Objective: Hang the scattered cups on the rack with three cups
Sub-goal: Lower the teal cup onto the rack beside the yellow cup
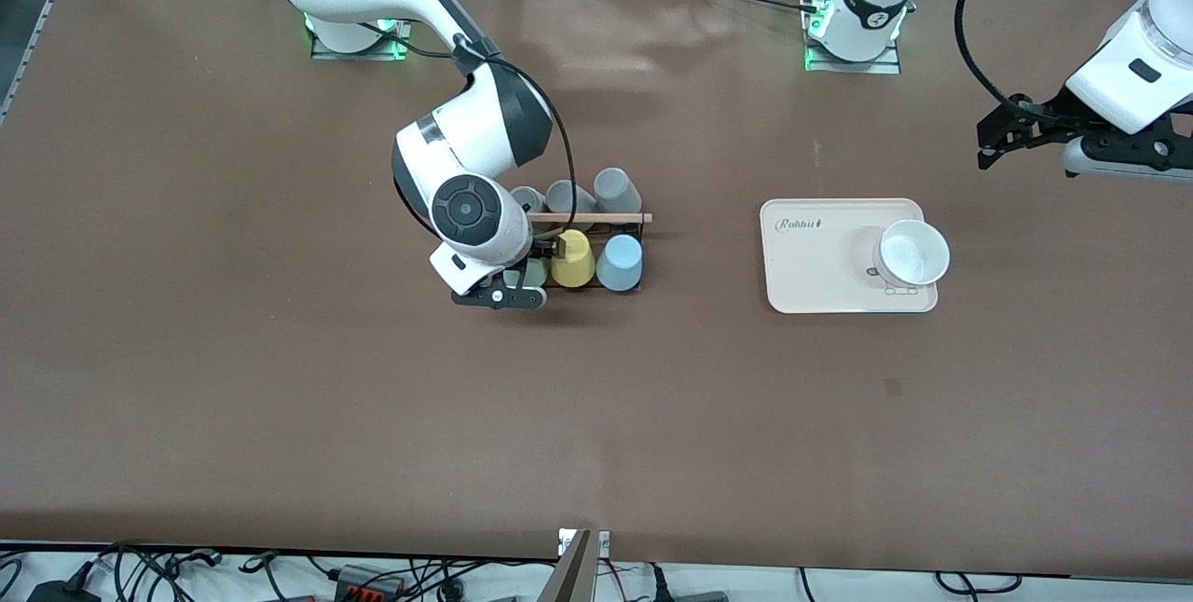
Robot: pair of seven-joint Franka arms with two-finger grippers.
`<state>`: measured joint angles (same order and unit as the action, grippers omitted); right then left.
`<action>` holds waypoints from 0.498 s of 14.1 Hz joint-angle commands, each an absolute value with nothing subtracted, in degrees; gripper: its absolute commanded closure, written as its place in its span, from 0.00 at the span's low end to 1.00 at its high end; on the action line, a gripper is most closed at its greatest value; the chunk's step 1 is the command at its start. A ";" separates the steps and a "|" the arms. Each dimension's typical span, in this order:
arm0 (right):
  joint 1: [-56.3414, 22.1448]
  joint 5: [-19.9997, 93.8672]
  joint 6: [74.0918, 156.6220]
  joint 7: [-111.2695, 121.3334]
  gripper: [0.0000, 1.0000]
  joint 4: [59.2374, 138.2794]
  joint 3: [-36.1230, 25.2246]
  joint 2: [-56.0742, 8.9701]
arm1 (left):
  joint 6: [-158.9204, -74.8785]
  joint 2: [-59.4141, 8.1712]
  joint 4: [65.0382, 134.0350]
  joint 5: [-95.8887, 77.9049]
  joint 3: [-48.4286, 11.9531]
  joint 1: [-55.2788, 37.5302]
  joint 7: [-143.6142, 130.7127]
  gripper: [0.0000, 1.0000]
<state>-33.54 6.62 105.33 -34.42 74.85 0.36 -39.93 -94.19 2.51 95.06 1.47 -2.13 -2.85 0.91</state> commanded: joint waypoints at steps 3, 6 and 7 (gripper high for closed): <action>-32.35 7.12 102.05 -34.72 0.00 73.65 -0.53 -34.90 | -93.34 2.29 94.31 0.88 -1.93 -2.64 1.85 0.00; -28.49 6.86 100.46 -33.93 0.00 73.30 -0.53 -31.13 | -93.34 2.29 94.31 0.88 -1.93 -2.64 1.85 0.00; -26.56 6.86 100.37 -31.84 0.00 73.30 -0.44 -29.81 | -93.34 2.29 94.22 0.88 -1.93 -2.72 1.85 0.00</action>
<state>-30.07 6.58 101.64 -34.12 72.89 -1.07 -32.66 -94.19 2.50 95.06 1.47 -2.12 -2.85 0.91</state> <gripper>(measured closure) 0.000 0.000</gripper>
